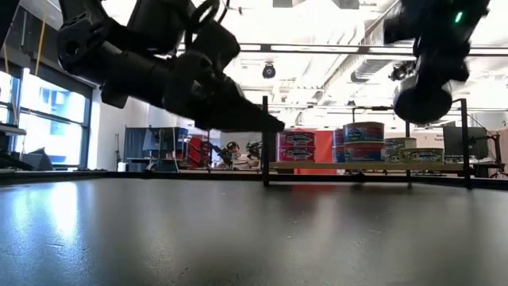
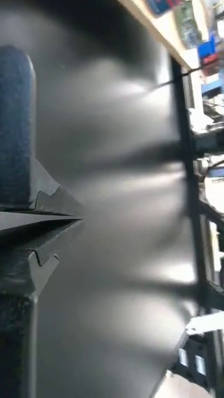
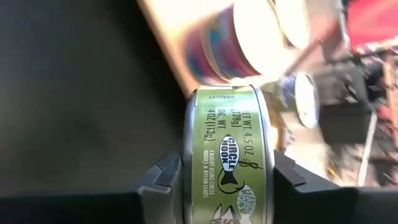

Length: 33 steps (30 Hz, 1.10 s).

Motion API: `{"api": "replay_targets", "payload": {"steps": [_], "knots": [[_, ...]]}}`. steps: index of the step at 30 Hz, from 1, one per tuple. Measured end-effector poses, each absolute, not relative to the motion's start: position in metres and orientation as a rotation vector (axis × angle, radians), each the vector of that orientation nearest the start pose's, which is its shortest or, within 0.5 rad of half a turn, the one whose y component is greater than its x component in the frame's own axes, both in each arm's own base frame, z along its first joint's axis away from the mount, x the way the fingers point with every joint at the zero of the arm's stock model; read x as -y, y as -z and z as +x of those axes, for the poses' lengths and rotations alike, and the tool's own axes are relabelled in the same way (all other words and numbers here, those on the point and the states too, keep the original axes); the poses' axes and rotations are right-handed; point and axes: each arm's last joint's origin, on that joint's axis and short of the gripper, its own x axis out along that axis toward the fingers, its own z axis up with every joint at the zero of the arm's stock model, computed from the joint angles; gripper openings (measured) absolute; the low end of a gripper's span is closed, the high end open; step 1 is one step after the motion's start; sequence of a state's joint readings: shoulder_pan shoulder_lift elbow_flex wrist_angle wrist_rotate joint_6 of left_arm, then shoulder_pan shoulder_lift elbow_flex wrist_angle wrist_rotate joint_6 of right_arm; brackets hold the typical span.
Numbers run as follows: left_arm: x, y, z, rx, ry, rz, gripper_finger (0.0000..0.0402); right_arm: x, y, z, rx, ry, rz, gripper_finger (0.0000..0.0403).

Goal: Stack canned seafood by type on shelf
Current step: Stack the green tuna can on top of the other green tuna can on the shelf

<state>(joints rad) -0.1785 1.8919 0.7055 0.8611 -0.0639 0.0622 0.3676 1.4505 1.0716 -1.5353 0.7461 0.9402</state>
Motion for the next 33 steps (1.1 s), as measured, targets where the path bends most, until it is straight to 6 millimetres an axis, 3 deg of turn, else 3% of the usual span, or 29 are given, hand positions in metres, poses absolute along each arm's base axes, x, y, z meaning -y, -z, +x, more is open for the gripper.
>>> {"api": "replay_targets", "payload": {"steps": [6, 12, 21, 33], "knots": [[0.064, -0.121, 0.337, -0.290, 0.139, 0.120, 0.0012, -0.011, -0.219, 0.187, -1.440, 1.034, -0.342, 0.0118], [0.066, -0.121, 0.337, -0.288, 0.147, 0.137, 0.0012, 0.013, -0.197, 0.175, -1.480, 1.153, -0.362, 0.0118], [0.066, -0.122, 0.337, -0.280, 0.150, 0.158, 0.0012, 0.034, -0.203, 0.180, -1.454, 1.236, -0.375, 0.0118], [0.065, -0.122, 0.337, -0.280, 0.149, 0.153, 0.0012, 0.070, -0.196, 0.190, -1.541, 1.135, -0.459, 0.0118]]}}
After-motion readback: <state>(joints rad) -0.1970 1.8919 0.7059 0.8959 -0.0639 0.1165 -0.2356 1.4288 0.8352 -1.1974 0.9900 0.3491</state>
